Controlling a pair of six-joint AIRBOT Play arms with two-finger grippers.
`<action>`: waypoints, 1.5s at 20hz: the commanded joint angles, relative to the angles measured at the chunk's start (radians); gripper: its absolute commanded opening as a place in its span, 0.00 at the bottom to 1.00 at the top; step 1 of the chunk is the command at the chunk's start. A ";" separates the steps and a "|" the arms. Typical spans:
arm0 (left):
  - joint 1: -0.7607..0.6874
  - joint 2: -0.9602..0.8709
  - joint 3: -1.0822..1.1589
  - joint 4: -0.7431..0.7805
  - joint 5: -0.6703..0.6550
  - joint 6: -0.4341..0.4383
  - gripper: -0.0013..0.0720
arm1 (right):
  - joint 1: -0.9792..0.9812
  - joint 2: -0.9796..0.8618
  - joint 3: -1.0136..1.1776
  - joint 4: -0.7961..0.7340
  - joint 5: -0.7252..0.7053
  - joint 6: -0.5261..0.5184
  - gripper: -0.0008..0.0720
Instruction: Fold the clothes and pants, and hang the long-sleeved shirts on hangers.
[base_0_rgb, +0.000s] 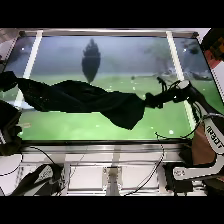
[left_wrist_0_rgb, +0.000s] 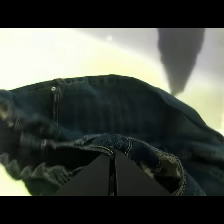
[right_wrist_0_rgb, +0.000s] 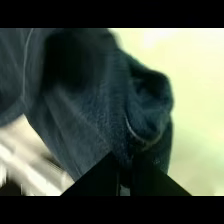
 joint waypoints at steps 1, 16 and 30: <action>0.000 -0.088 0.005 -0.061 0.120 -0.003 0.04 | -0.055 -0.007 0.223 -0.142 -0.081 0.170 0.03; -0.137 -0.358 0.490 -0.084 0.051 -0.003 0.04 | -0.169 -0.159 0.868 -0.229 -0.003 0.346 0.77; -0.119 -0.369 0.487 0.663 -0.381 -0.114 0.04 | -0.172 -0.182 0.868 -0.251 0.082 0.346 0.05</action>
